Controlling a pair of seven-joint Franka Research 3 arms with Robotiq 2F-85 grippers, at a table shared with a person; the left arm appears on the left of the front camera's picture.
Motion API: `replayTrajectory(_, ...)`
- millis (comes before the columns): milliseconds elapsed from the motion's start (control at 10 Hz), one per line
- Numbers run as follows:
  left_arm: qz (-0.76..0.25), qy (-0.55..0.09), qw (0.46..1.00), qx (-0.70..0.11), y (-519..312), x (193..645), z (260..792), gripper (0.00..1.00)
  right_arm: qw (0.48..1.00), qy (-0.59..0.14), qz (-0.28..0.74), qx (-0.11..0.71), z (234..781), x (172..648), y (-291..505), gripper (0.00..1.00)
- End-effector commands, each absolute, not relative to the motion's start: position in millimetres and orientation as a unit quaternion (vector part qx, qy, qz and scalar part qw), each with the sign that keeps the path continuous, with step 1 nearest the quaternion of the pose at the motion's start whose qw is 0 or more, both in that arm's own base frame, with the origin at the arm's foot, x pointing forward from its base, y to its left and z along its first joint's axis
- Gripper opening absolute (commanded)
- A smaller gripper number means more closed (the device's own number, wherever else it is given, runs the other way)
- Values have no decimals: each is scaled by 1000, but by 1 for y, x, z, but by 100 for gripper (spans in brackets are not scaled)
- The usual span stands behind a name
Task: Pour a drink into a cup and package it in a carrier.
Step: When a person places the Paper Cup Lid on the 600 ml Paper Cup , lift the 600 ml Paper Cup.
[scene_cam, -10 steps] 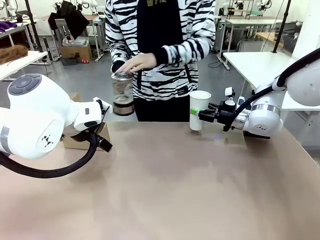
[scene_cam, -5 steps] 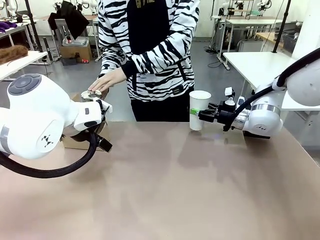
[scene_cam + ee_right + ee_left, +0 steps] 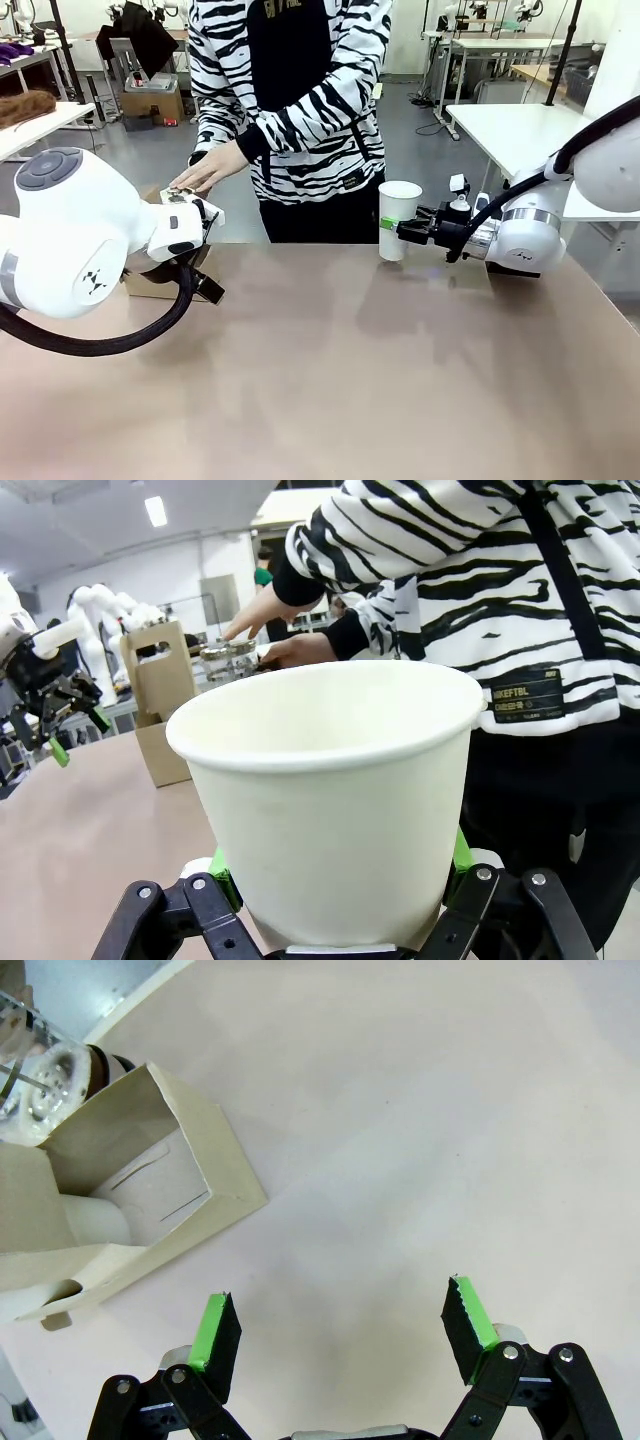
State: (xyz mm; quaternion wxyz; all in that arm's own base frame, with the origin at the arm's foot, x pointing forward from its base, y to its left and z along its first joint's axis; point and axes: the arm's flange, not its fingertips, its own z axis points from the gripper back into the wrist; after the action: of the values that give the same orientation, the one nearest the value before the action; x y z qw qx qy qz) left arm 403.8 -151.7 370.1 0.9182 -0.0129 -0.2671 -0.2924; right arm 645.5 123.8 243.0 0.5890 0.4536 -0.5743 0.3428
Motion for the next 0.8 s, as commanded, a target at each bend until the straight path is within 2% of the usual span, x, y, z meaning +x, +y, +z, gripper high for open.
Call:
replayTrajectory(0,-292,-267,918,-14,-152,404,370,100,588,-576,341,454,245,645,126,86)
replayTrajectory(700,-292,-267,918,-14,-152,404,370,100,588,-576,341,454,245,645,126,86)
